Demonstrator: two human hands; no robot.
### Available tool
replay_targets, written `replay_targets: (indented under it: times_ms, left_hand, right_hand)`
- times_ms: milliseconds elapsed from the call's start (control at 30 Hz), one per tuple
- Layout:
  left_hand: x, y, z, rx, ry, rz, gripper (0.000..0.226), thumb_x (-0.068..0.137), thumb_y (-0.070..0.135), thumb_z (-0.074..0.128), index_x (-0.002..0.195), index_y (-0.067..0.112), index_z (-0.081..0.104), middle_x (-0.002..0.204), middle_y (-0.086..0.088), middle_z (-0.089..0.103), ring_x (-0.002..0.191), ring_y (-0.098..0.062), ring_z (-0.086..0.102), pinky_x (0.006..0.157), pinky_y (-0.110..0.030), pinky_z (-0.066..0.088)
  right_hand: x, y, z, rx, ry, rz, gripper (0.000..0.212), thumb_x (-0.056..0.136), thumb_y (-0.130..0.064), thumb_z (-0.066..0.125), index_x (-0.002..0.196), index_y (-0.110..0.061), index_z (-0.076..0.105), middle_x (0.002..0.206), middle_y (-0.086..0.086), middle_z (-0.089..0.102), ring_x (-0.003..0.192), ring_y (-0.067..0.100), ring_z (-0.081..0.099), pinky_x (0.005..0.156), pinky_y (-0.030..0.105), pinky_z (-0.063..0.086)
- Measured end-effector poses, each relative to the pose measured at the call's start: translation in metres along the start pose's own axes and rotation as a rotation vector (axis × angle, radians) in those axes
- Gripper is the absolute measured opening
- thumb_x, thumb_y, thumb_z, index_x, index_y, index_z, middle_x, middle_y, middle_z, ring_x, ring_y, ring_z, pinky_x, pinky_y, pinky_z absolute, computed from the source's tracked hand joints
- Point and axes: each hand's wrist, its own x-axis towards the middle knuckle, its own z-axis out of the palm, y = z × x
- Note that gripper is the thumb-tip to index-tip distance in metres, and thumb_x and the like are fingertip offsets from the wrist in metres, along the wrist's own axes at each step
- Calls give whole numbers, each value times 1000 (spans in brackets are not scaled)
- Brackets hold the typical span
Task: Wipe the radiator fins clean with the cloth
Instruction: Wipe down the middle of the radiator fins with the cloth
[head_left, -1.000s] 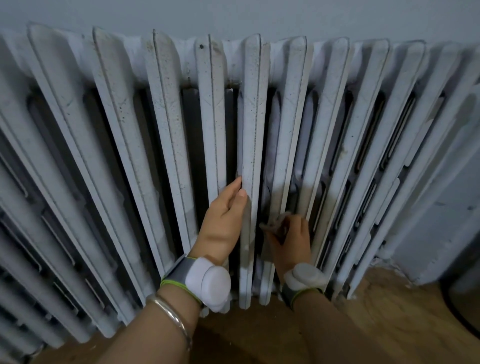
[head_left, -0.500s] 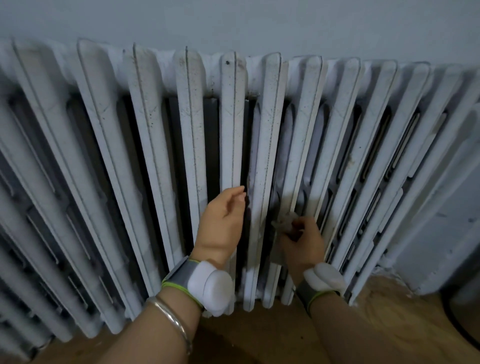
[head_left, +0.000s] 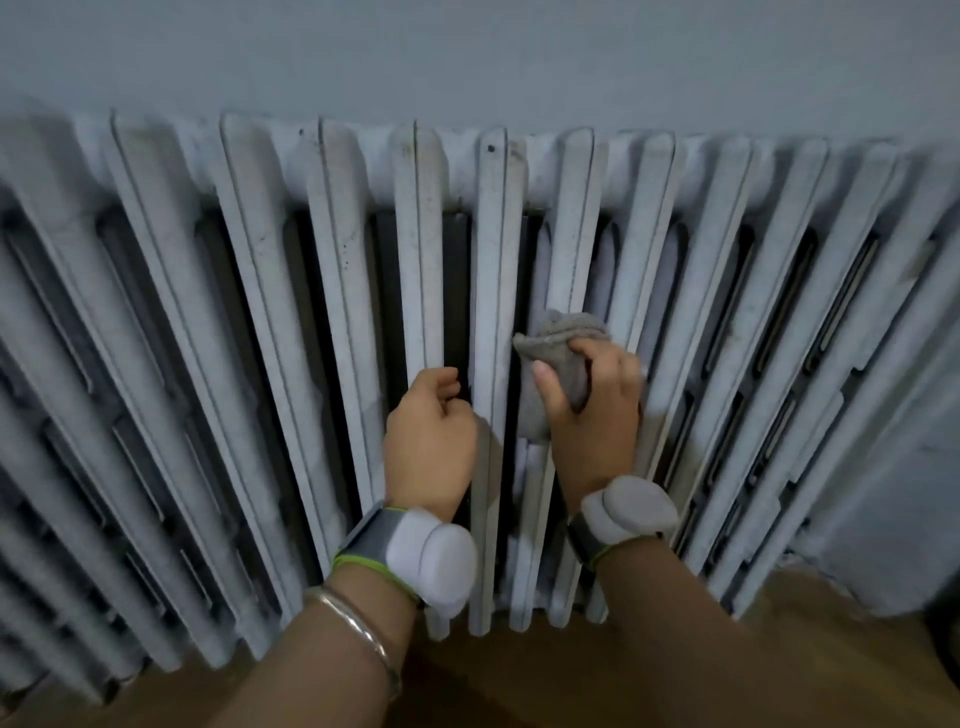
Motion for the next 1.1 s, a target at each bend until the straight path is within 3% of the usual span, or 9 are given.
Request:
replay_targets:
  times_ms: [67, 233, 333, 433, 667, 833, 967, 1100]
  left_hand:
    - [0, -3, -1, 0, -6, -2, 34, 94, 7, 45, 125, 15, 55, 118, 1, 60, 112, -14, 54, 102, -29, 41]
    - [0, -13, 5, -3, -54, 9, 37, 95, 8, 44, 131, 13, 51, 128, -4, 57, 120, -16, 52, 108, -30, 38]
    - [0, -13, 7, 13, -120, -3, 44, 96, 8, 44, 140, 12, 42, 138, -4, 49, 126, -14, 46, 104, -21, 31]
    - [-1, -12, 7, -2, -164, -11, 48, 97, 8, 44, 143, 12, 36, 143, -4, 45, 127, -11, 43, 100, -16, 28]
    - [0, -14, 10, -74, -223, -24, 51, 96, 4, 44, 144, 16, 35, 145, -1, 42, 129, -10, 42, 103, -18, 29]
    - [0, -17, 8, -89, -255, -12, 54, 95, 3, 45, 145, 18, 34, 144, 1, 43, 122, -5, 42, 102, -19, 31]
    - [-1, -22, 7, -114, -274, -6, 53, 95, 3, 45, 144, 20, 36, 132, 5, 51, 119, -4, 48, 103, -21, 36]
    - [1, -28, 5, -130, -288, 9, 52, 95, 1, 44, 142, 22, 39, 121, 12, 53, 109, 0, 53, 99, -19, 37]
  right_hand:
    - [-4, 6, 3, 3, -1, 10, 32, 88, -21, 66, 115, -6, 56, 121, 11, 46, 113, 19, 45, 100, 8, 28]
    - [-26, 24, 3, -65, -90, 35, 19, 85, -9, 68, 100, -11, 55, 112, 6, 46, 97, 10, 44, 87, 24, 42]
    - [-46, 37, 4, -81, -161, 67, 22, 82, -1, 67, 98, -11, 56, 106, 4, 47, 95, 12, 49, 88, 30, 47]
    - [-64, 54, 9, -146, -225, 118, 26, 80, -4, 70, 100, -10, 54, 104, 5, 47, 93, 24, 53, 80, 34, 50]
    - [-92, 74, 13, -157, -338, 301, 21, 83, -11, 69, 97, -9, 54, 105, 4, 48, 94, 22, 52, 83, 30, 45]
    - [-71, 52, 4, -95, -251, 350, 20, 83, -12, 69, 97, -10, 55, 103, 2, 50, 88, 14, 52, 74, 16, 38]
    - [-31, 13, -5, 31, -58, 165, 24, 83, -10, 70, 101, -11, 54, 110, 5, 51, 97, 14, 54, 86, 24, 46]
    - [2, -6, -4, -13, 46, 10, 30, 85, -18, 69, 109, -8, 54, 114, 7, 47, 104, 15, 49, 93, 27, 43]
